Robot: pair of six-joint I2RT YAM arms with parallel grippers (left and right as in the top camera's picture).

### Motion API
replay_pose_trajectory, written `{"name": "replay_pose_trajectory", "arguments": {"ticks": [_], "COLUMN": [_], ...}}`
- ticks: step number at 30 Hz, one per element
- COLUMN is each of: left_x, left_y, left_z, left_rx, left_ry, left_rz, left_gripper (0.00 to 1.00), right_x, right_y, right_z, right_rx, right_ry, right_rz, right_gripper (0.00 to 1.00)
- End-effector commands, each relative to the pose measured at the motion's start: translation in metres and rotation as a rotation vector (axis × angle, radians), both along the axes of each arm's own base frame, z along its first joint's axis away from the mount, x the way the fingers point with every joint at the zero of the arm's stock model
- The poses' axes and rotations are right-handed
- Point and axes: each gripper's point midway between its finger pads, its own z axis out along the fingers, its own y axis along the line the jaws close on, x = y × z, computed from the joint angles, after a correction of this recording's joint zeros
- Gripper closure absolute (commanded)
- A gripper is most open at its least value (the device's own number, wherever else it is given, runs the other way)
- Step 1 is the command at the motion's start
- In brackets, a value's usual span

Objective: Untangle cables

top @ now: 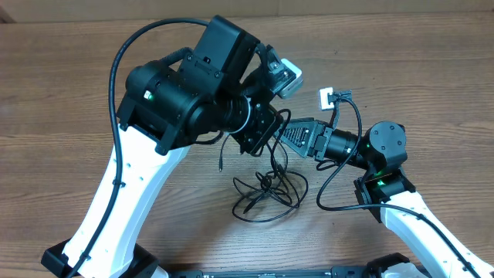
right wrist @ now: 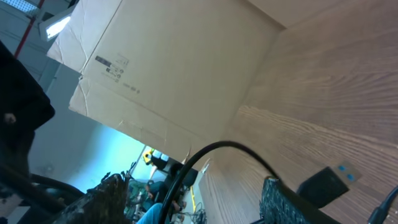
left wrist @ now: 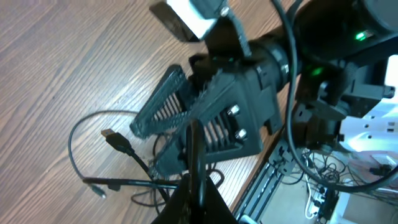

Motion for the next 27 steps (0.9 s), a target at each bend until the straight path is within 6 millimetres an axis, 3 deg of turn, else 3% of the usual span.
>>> {"name": "replay_pose_trajectory", "arguments": {"ticks": [1, 6, 17, 27], "left_x": [-0.004, 0.003, 0.013, 0.021], "left_y": [-0.01, -0.012, -0.014, -0.021], "left_z": [0.011, 0.014, 0.018, 0.0], "left_rx": [-0.059, -0.069, -0.075, -0.045], "left_ry": [0.004, -0.028, -0.073, -0.021], "left_rz": [-0.017, -0.011, 0.003, 0.01], "left_gripper": [0.96, 0.96, 0.96, 0.96], "right_x": [-0.005, -0.011, -0.017, -0.017], "right_y": [0.003, 0.011, 0.017, 0.017], "right_z": [0.005, 0.004, 0.004, 0.004], "right_rx": [0.001, -0.002, -0.002, -0.002], "right_ry": [-0.008, -0.013, -0.012, -0.013], "right_rz": [0.033, 0.059, 0.084, 0.084], "right_gripper": [0.33, 0.27, 0.27, 0.31]}}
